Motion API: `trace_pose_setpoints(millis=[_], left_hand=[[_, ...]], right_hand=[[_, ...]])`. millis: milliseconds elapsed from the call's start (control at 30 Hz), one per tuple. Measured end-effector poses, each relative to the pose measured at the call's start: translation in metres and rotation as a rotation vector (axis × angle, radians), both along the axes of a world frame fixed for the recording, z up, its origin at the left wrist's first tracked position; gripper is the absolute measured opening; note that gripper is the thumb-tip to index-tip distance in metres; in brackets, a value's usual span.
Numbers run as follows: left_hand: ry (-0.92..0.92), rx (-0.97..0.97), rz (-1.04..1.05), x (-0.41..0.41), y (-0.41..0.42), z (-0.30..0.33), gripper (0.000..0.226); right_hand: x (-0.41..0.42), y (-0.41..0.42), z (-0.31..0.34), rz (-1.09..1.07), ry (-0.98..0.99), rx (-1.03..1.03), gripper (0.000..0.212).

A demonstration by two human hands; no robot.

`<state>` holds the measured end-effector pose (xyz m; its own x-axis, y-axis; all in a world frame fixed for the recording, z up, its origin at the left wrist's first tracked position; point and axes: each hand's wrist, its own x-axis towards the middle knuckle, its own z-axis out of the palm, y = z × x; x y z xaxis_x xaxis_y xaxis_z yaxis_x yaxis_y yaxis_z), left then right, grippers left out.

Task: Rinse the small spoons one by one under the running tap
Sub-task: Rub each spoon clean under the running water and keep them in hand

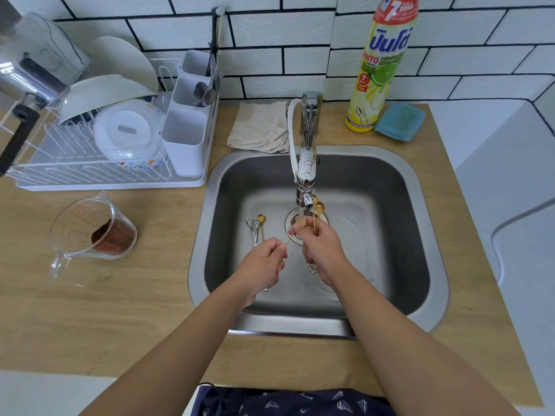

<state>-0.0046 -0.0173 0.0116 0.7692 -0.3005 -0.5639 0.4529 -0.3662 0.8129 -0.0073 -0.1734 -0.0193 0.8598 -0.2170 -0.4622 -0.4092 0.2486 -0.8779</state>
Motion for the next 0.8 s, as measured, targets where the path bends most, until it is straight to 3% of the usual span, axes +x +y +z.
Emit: trace_pose_setpoints(millis=[167, 300, 467, 667, 800], left_hand=[[-0.02, -0.032, -0.018, 0.002, -0.002, -0.004, 0.027], [-0.053, -0.086, 0.088, 0.018, -0.011, -0.007, 0.02], [0.07, -0.324, 0.124, 0.027, -0.025, -0.01, 0.015], [0.074, -0.233, 0.379, 0.031, -0.065, -0.013, 0.024], [0.077, -0.235, 0.362, 0.028, -0.07, -0.013, 0.023]], right_hand=[[0.007, -0.002, 0.008, 0.005, 0.062, 0.086, 0.03], [0.002, -0.011, 0.01, 0.038, 0.057, 0.12, 0.021], [0.003, -0.036, 0.011, -0.304, -0.006, 0.187, 0.023], [-0.007, -0.038, 0.007, -0.399, 0.014, 0.197, 0.026], [-0.008, -0.035, 0.004, -0.447, 0.003, 0.171, 0.021]])
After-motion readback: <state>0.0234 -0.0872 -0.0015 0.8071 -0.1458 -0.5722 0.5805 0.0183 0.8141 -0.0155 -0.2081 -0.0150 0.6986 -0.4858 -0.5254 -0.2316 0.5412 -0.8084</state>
